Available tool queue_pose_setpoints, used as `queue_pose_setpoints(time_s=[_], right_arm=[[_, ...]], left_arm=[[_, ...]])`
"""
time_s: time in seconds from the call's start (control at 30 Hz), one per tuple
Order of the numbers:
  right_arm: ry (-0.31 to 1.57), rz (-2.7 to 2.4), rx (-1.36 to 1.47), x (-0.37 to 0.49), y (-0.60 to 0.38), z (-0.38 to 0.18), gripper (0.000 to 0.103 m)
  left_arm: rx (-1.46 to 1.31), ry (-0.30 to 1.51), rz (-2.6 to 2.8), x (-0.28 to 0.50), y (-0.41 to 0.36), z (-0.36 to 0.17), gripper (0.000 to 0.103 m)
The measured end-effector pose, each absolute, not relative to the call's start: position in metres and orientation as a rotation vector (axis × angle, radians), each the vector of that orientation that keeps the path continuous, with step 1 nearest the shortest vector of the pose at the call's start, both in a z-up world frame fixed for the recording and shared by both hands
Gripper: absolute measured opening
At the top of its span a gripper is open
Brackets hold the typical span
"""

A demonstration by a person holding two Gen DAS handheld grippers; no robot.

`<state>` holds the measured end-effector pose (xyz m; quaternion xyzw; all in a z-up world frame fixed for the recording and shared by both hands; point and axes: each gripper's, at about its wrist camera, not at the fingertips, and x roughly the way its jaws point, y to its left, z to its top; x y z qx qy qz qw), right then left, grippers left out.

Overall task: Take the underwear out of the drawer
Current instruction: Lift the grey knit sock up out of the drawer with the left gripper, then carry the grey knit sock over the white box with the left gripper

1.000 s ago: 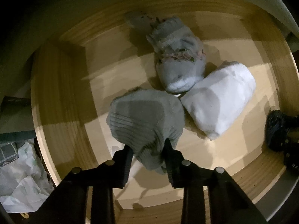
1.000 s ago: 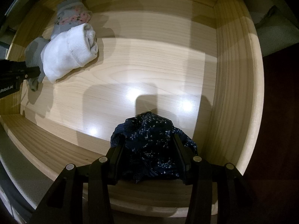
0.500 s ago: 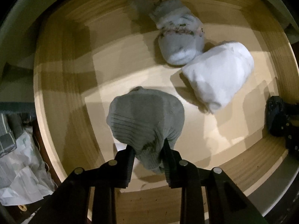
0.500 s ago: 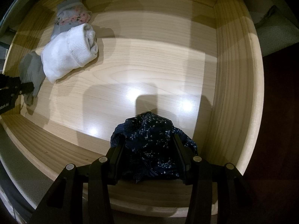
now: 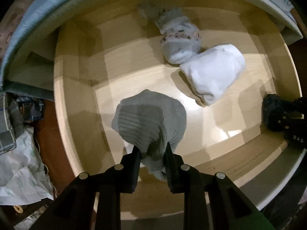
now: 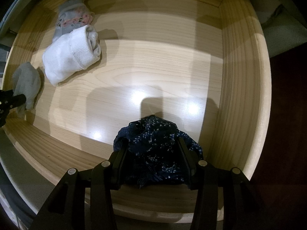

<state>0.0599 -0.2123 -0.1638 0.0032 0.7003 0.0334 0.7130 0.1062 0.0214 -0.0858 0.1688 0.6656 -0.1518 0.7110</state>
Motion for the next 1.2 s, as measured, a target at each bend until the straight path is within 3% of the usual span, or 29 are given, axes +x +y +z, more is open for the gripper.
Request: queue_pose_setpoints(time_s=[0.4, 1.2], right_arm=[[1.553, 0.077, 0.005, 0.063, -0.211, -0.166, 0.045], [1.551, 0.061, -0.045, 0.056, -0.196, -0.166, 0.040]], left_arm=[[0.342, 1.390, -0.376, 0.083, 0.026, -0.057, 0.023], [0.378, 1.079, -0.443, 0.033, 0.008, 0.072, 0.023]])
